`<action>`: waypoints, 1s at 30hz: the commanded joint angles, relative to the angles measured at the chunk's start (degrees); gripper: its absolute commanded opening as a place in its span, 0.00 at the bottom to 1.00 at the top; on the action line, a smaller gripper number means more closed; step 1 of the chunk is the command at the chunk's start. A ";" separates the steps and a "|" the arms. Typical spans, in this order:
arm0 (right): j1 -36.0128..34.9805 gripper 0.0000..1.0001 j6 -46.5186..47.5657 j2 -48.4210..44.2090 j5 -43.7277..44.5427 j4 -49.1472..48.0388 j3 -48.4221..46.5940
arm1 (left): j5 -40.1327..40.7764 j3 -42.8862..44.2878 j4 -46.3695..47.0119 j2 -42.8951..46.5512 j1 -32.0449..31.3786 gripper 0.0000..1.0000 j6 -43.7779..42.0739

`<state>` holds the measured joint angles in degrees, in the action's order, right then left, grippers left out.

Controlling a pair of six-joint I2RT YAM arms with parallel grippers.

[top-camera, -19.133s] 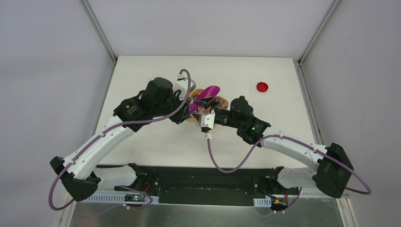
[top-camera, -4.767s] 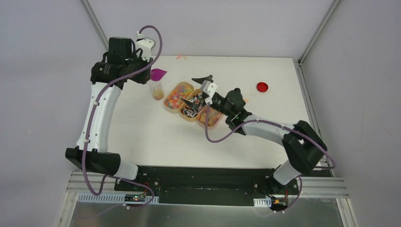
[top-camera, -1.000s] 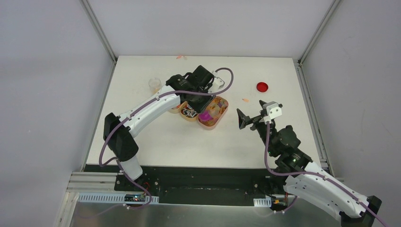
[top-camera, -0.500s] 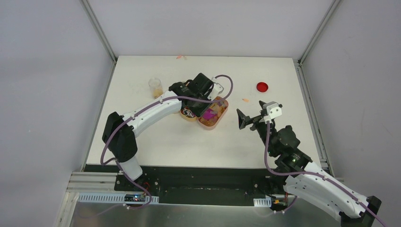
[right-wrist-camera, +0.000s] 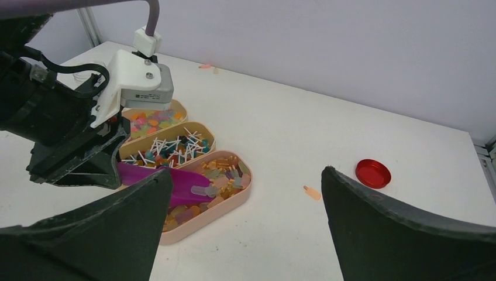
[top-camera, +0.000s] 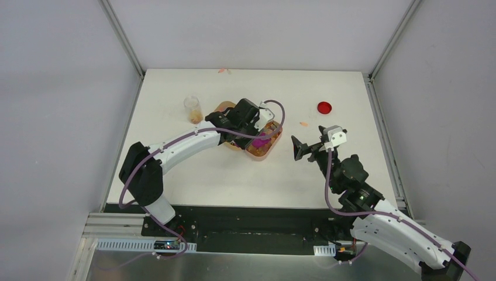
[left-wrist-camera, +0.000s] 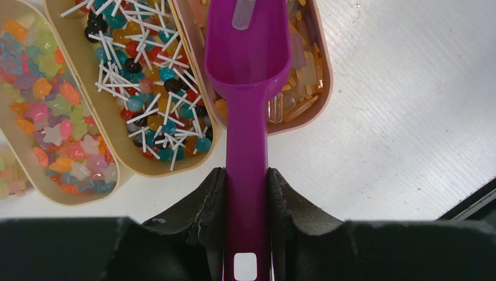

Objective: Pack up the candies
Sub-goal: Scoop the fake candies from the storage box.

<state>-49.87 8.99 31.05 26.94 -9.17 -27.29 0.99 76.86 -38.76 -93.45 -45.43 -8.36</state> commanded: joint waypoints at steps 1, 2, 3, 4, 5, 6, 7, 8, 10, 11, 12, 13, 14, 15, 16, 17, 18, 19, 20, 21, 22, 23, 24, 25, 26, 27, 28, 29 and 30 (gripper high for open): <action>0.46 1.00 -1.04 0.32 -0.48 -2.44 0.31 | -2.61 -1.80 6.54 2.64 -0.63 0.00 -1.85; 0.39 1.00 -1.10 0.49 -0.56 -2.51 0.31 | -2.90 -2.28 7.00 2.69 -0.66 0.00 -2.05; 0.53 1.00 -1.15 0.62 -0.61 -2.50 0.37 | -2.99 -2.66 7.17 2.82 -0.76 0.00 -2.13; 0.51 1.00 -1.09 0.60 -0.58 -2.52 0.40 | -2.97 -3.02 7.28 2.91 -0.75 0.00 -2.23; 0.55 1.00 -1.11 0.59 -0.62 -2.51 0.44 | -2.85 -3.30 7.37 3.11 -0.79 0.00 -2.32; 0.68 1.00 -1.15 0.59 -0.60 -2.44 0.48 | -2.71 -3.63 7.51 3.29 -0.76 0.00 -2.29; 0.72 1.00 -1.25 0.61 -0.68 -2.52 0.48 | -2.55 -4.16 7.70 3.53 -0.78 0.00 -2.43; 0.84 1.00 -1.27 0.66 -0.71 -2.61 0.56 | -2.35 -4.63 7.99 3.82 -0.73 0.00 -2.45; 0.91 1.00 -1.38 0.62 -0.83 -2.76 0.72 | -2.14 -5.63 8.53 4.55 -0.75 0.00 -2.40; 0.91 1.00 -1.44 0.67 -0.90 -2.79 0.74 | -2.09 -6.18 8.84 4.75 -0.80 0.00 -2.30; 0.97 1.00 -1.51 0.73 -0.99 -2.82 0.82 | -2.01 -6.60 9.13 5.03 -0.76 0.00 -2.13; 1.00 1.00 -1.53 0.76 -1.05 -2.83 0.83 | -1.74 -6.89 9.33 5.17 -0.80 0.00 -1.96; 1.04 1.00 -1.61 0.77 -1.14 -2.90 0.91 | -1.36 -7.01 9.54 5.21 -0.79 0.00 -1.71; 1.07 1.00 -1.67 0.81 -1.18 -2.94 0.92 | -1.27 -7.07 9.83 5.21 -0.73 0.00 -1.59; 1.09 1.00 -1.71 0.89 -1.19 -2.95 1.00 | -1.30 -7.03 10.23 5.16 -0.84 0.00 -1.57; 1.05 1.00 -1.78 0.86 -1.26 -3.07 1.07 | -1.26 -6.97 10.80 5.08 -0.79 0.00 -1.69; 1.18 1.00 -1.86 0.86 -1.27 -3.25 1.16 | -1.26 -6.84 11.36 4.86 -0.84 0.00 -1.89; 1.18 1.00 -2.05 0.90 -1.40 -3.46 1.25 | -1.26 -6.53 11.83 4.61 -0.85 0.00 -2.25; 1.18 1.00 -2.15 0.93 -1.55 -3.67 1.34 | -1.26 -6.09 12.08 4.38 -0.84 0.00 -2.68; 1.24 1.00 -2.26 1.06 -1.64 -3.85 1.40 | -1.26 -5.70 12.13 4.15 -0.84 0.00 -3.06; 1.26 1.00 -2.30 1.22 -1.78 -4.04 1.44 | -1.26 -5.61 12.21 4.07 -0.87 0.00 -3.33; 1.24 1.00 -2.32 1.44 -1.80 -4.11 1.49 | -1.27 -5.74 12.36 4.19 -0.88 0.00 -3.59; 1.25 1.00 -2.44 1.62 -1.80 -4.14 1.57 | -1.26 -6.19 12.53 4.46 -0.90 0.00 -3.77; 1.27 1.00 -2.43 1.71 -1.85 -4.14 1.66 | -0.23 -6.77 12.64 4.76 -0.97 0.00 -3.89; 1.33 0.99 -2.41 1.85 -1.76 -4.26 1.89 | 0.22 -7.41 12.70 5.07 -1.03 0.00 -3.94; 1.34 1.00 -2.46 1.85 -1.72 -4.53 2.17 | 0.36 -8.26 12.85 5.54 -1.06 0.00 -3.99; 1.39 1.00 -2.53 1.84 -1.76 -4.99 2.42 | 0.45 -9.19 13.17 5.96 -1.04 0.00 -3.91; 1.43 1.00 -2.54 1.83 -1.80 -5.20 2.57 | 0.42 -9.96 13.44 6.38 -1.00 0.00 -3.88; 1.50 1.00 -2.51 1.83 -1.88 -5.16 2.55 | 0.41 -10.66 13.71 6.79 -1.06 0.00 -3.72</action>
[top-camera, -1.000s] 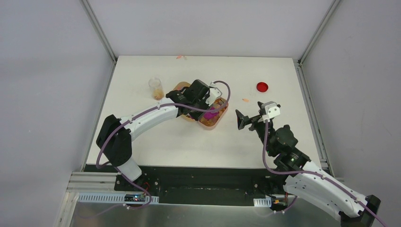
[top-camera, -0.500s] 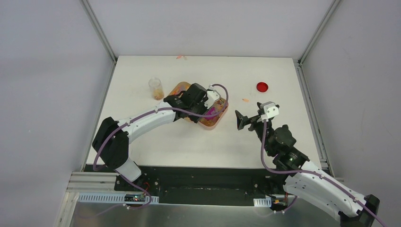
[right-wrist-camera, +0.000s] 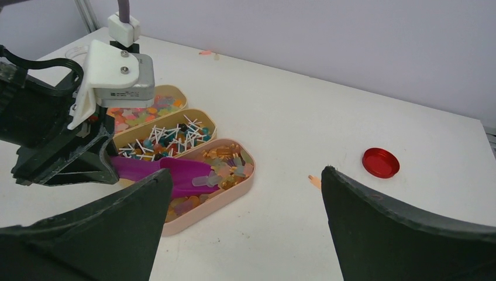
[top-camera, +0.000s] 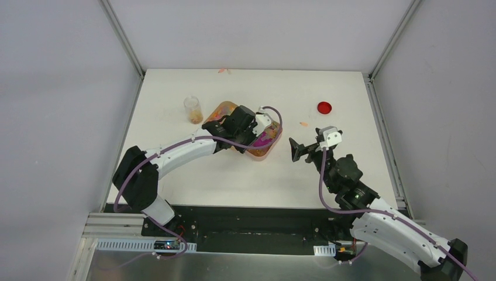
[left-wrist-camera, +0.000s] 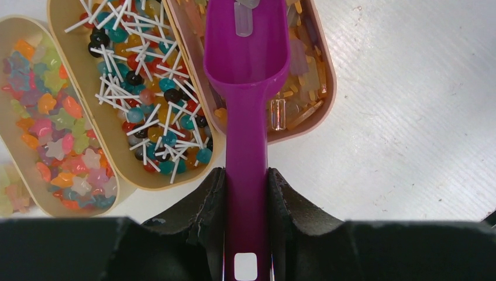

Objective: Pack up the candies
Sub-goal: Scoop the fake candies from the storage box.

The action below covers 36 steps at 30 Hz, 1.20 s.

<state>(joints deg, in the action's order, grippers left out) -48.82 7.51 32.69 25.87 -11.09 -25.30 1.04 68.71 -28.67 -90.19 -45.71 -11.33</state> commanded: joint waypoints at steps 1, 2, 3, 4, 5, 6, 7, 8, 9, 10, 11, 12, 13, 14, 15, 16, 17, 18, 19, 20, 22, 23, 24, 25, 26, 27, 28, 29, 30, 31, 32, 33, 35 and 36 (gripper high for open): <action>0.50 1.00 -1.01 0.14 -0.86 -3.28 0.52 | 0.42 -3.00 3.84 3.81 -0.71 0.00 -0.44; 0.56 1.00 -1.04 0.22 -0.90 -3.31 0.44 | 0.44 -3.45 4.00 4.02 -0.76 0.00 -0.32; 0.63 1.00 -1.01 0.14 -0.99 -3.25 0.35 | 0.57 -3.76 4.18 4.24 -0.78 0.00 -0.17; 0.62 1.00 -1.08 0.16 -1.04 -3.25 0.34 | 0.70 -4.00 4.15 4.42 -0.85 0.00 -0.04; 0.58 1.00 -1.15 -0.02 -1.07 -3.27 0.34 | 0.76 -4.23 4.14 4.68 -0.81 0.00 0.13; 0.64 1.00 -1.22 -0.16 -1.18 -3.25 0.42 | 0.80 -4.43 4.17 4.94 -0.86 0.00 0.29; 0.69 1.00 -1.34 -0.28 -1.22 -3.29 0.55 | 0.79 -4.54 4.17 5.09 -0.87 0.00 0.46; 0.73 1.00 -1.44 -0.26 -1.25 -3.28 0.66 | 0.87 -4.43 4.19 5.20 -0.89 0.00 0.70; 0.71 1.00 -1.44 -0.46 -1.25 -3.24 0.69 | 0.83 -4.25 4.23 5.14 -1.00 0.00 0.86; 0.70 1.00 -1.52 -0.51 -1.26 -3.28 0.77 | 0.88 -4.05 4.35 5.05 -1.10 0.00 0.83; 0.74 1.00 -1.57 -0.58 -1.18 -3.24 0.84 | 1.08 -3.83 4.65 4.91 -1.13 0.00 0.68; 0.74 1.00 -1.61 -0.67 -1.17 -3.23 0.86 | 1.36 -3.71 5.10 4.69 -1.13 0.00 0.37; 0.72 1.00 -1.68 -0.77 -1.17 -3.26 0.87 | 1.82 -3.60 5.78 4.49 -1.07 0.00 -0.11; 0.80 1.00 -1.75 -0.78 -1.17 -3.24 0.94 | 2.34 -3.57 6.55 4.17 -1.08 0.00 -0.82; 0.79 1.00 -1.79 -0.72 -1.25 -3.31 0.91 | 2.71 -3.44 7.09 3.86 -1.08 0.00 -1.43; 0.80 1.00 -1.85 -0.65 -1.38 -3.25 0.87 | 2.89 -3.08 7.28 3.40 -1.13 0.00 -1.90; 0.77 1.00 -1.80 -0.56 -1.43 -3.30 0.87 | 2.68 -2.86 7.43 3.10 -1.19 0.00 -2.19; 0.80 1.00 -1.85 -0.67 -1.46 -3.24 0.93 | 2.36 -2.96 7.78 2.93 -1.18 0.00 -2.23; 0.81 1.00 -1.76 -0.69 -1.36 -3.27 0.95 | 1.98 -3.38 8.27 3.08 -1.34 0.00 -2.36; 0.81 1.00 -1.71 -0.80 -1.28 -3.31 0.95 | 1.87 -4.03 8.76 3.19 -1.39 0.00 -2.22; 0.92 1.00 -1.62 -0.95 -1.21 -3.29 0.95 | 1.85 -5.38 9.27 3.71 -1.44 0.00 -1.85; 0.97 1.00 -1.62 -1.02 -1.32 -3.29 0.95 | 2.07 -6.17 9.43 3.97 -1.52 0.00 -1.71; 0.95 1.00 -1.62 -0.98 -1.34 -3.26 0.95 | 2.43 -6.86 9.56 4.30 -1.55 0.00 -1.58; 0.99 1.00 -1.58 -1.02 -1.43 -3.31 0.95 | 2.66 -7.44 9.71 4.55 -1.50 0.00 -1.25; 0.99 1.00 -1.54 -0.98 -1.43 -3.27 0.95 | 2.74 -7.94 9.65 4.82 -1.49 0.00 -1.05; 1.05 1.00 -1.53 -0.87 -1.43 -3.24 0.95 | 2.74 -8.31 9.68 5.06 -1.51 0.00 -0.83; 1.11 1.00 -1.47 -0.83 -1.52 -3.25 0.89 | 2.60 -8.67 9.74 5.31 -1.52 0.00 -0.54; 1.17 1.00 -1.46 -0.70 -1.53 -3.24 0.82 | 2.56 -8.82 9.78 5.56 -1.55 0.00 -0.35; 1.25 1.00 -1.49 -0.41 -1.60 -3.23 0.72 | 2.65 -8.93 9.86 5.68 -1.49 0.00 -0.16; 1.20 1.00 -1.49 -0.23 -1.73 -3.29 0.57 | 2.84 -9.02 9.94 5.79 -1.48 0.00 -0.02; 1.29 1.00 -1.45 -0.18 -1.82 -3.30 0.46 | 3.09 -9.10 10.13 5.88 -1.48 0.00 0.08; 1.34 1.00 -1.45 -0.09 -1.93 -3.27 0.35 | 3.40 -9.16 10.31 5.84 -1.55 0.00 0.17; 1.40 1.00 -1.53 -0.01 -2.04 -3.26 0.25 | 3.78 -9.16 11.14 5.70 -1.51 0.00 -0.05; 1.38 1.00 -1.53 -0.06 -2.11 -3.30 0.25 | 4.24 -9.17 11.66 5.58 -1.53 0.00 -0.13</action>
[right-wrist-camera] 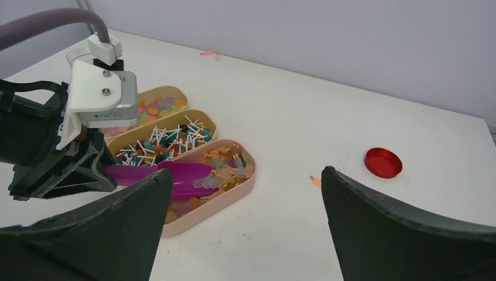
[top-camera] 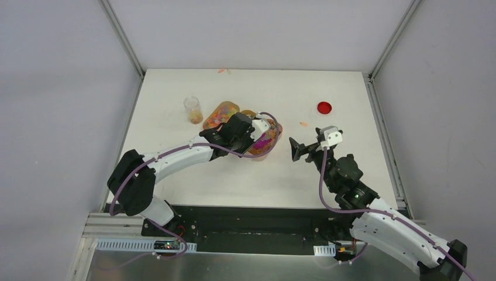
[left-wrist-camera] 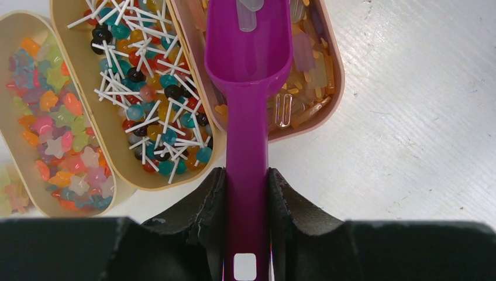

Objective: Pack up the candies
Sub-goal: Scoop the fake candies from the storage box.

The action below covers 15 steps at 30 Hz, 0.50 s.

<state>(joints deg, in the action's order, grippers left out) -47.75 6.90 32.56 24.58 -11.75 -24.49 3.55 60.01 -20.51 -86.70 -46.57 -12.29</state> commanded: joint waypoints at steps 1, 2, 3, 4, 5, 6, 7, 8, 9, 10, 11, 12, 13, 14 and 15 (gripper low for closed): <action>0.37 1.00 -1.02 0.05 -0.86 -2.62 -0.56 | 2.31 -0.58 4.30 1.97 -0.69 0.00 0.67; 0.37 1.00 -1.10 0.08 -0.89 -2.58 -0.56 | 2.67 -0.53 4.96 1.77 -0.69 0.00 0.47; 0.35 1.00 -1.14 0.13 -0.93 -2.59 -0.56 | 2.80 -0.46 5.45 1.59 -0.69 0.00 0.39; 0.41 1.00 -1.18 0.19 -1.01 -2.60 -0.56 | 2.53 -0.35 5.79 1.54 -0.66 0.00 0.45; 0.46 1.00 -1.13 0.22 -1.02 -2.58 -0.56 | 2.38 -0.56 6.28 1.70 -0.70 0.00 0.53; 0.42 1.00 -1.11 0.31 -1.03 -2.58 -0.56 | 2.31 -0.92 6.93 2.08 -0.68 0.00 0.73; 0.44 1.00 -1.10 0.32 -1.02 -2.64 -0.51 | 2.52 -1.55 7.57 2.53 -0.70 0.00 0.90; 0.53 1.00 -1.12 0.25 -1.02 -2.59 -0.49 | 2.78 -2.34 8.46 3.17 -0.68 0.00 1.05; 0.55 1.00 -1.16 0.25 -1.05 -2.65 -0.46 | 2.93 -3.19 9.32 3.79 -0.71 0.00 1.21; 0.50 1.00 -1.18 0.15 -1.09 -2.65 -0.39 | 2.94 -4.15 10.25 4.42 -0.66 0.00 1.47; 0.52 1.00 -1.23 0.16 -1.15 -2.59 -0.38 | 2.61 -5.04 11.10 4.98 -0.69 0.00 1.75; 0.50 1.00 -1.27 0.12 -1.24 -2.65 -0.38 | 2.36 -5.63 11.68 5.41 -0.68 0.00 1.97; 0.48 1.00 -1.27 0.10 -1.27 -2.65 -0.38 | 2.24 -6.02 11.95 5.55 -0.71 0.00 2.23; 0.54 1.00 -1.35 0.03 -1.29 -2.64 -0.38 | 2.25 -6.18 12.00 5.57 -0.72 0.00 2.30; 0.57 1.00 -1.36 -0.07 -1.36 -2.59 -0.32 | 2.41 -6.30 11.99 5.64 -0.71 0.00 2.23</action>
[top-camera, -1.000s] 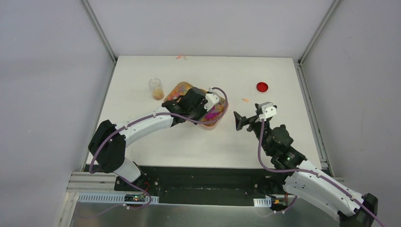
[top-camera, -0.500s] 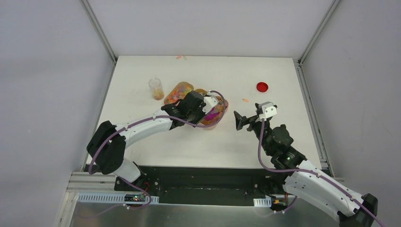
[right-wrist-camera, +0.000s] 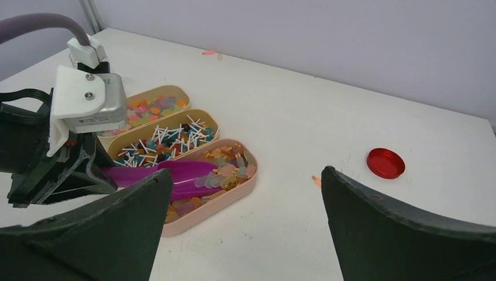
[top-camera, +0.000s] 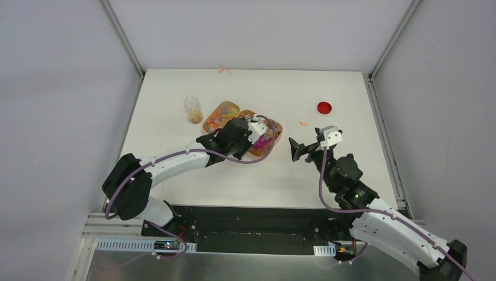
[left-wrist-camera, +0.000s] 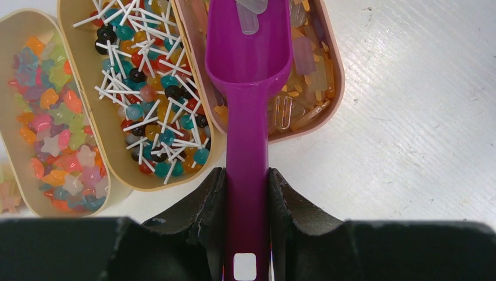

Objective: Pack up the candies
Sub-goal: Scoop the fake candies from the storage box.

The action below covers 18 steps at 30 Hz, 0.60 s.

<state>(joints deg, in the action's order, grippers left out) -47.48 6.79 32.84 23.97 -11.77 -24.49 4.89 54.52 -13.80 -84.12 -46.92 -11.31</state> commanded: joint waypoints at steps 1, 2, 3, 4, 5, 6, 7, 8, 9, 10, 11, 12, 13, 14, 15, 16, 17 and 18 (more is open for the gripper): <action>0.37 1.00 -1.27 -0.42 -0.70 -2.60 -0.23 | 1.35 -0.96 5.29 3.20 -0.32 0.00 1.20; 0.35 1.00 -1.30 -0.55 -0.68 -2.62 -0.13 | 1.45 -1.09 5.46 3.24 -0.32 0.00 1.12; 0.33 1.00 -1.26 -0.65 -0.68 -2.56 0.00 | 1.46 -1.22 5.61 3.38 -0.30 0.00 1.09; 0.37 1.00 -1.26 -0.72 -0.61 -2.56 0.05 | 1.38 -1.30 5.73 3.39 -0.29 0.00 1.04; 0.34 1.00 -1.34 -0.76 -0.59 -2.56 0.14 | 1.41 -1.34 5.79 3.27 -0.30 0.00 1.01; 0.30 1.00 -1.35 -0.76 -0.59 -2.56 0.14 | 1.38 -1.49 5.87 3.19 -0.34 0.00 1.07; 0.31 1.00 -1.38 -0.75 -0.59 -2.56 0.14 | 1.38 -1.60 5.94 3.05 -0.34 0.00 0.99; 0.39 1.00 -1.42 -0.71 -0.66 -2.56 0.14 | 1.31 -1.76 6.00 2.88 -0.34 0.00 0.88; 0.40 0.99 -1.50 -0.65 -0.74 -2.56 0.14 | 1.21 -1.85 6.24 2.65 -0.33 0.00 0.76; 0.44 1.00 -1.53 -0.67 -0.76 -2.62 0.21 | 1.07 -1.87 6.65 2.46 -0.35 0.00 0.58; 0.44 1.00 -1.53 -0.75 -0.76 -2.56 0.23 | 0.87 -1.71 7.01 2.20 -0.32 0.00 0.13; 0.39 1.00 -1.61 -0.84 -0.76 -2.58 0.31 | 0.86 -1.35 7.17 1.87 -0.36 0.00 -0.08; 0.39 1.00 -1.65 -0.92 -0.72 -2.59 0.32 | 0.96 -0.83 7.14 1.51 -0.34 0.00 -0.37; 0.42 1.00 -1.63 -0.97 -0.68 -2.56 0.24 | 1.08 -0.32 7.18 1.34 -0.29 0.00 -0.45; 0.42 1.00 -1.60 -1.02 -0.74 -2.61 0.23 | 1.14 0.04 7.14 1.11 -0.35 0.00 -0.65; 0.44 1.00 -1.60 -1.06 -0.76 -2.56 0.17 | 1.22 0.28 7.16 0.97 -0.36 0.00 -0.72; 0.39 1.00 -1.65 -1.03 -0.88 -2.62 0.19 | 1.31 0.39 7.20 0.88 -0.30 0.00 -0.75; 0.41 1.00 -1.69 -1.02 -0.93 -2.58 0.23 | 1.33 0.28 7.21 0.74 -0.32 0.00 -0.67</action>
<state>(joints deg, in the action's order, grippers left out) -47.33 6.07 32.51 23.55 -11.77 -24.47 5.08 52.71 -10.59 -83.35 -46.92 -11.40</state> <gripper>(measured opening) 0.996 0.273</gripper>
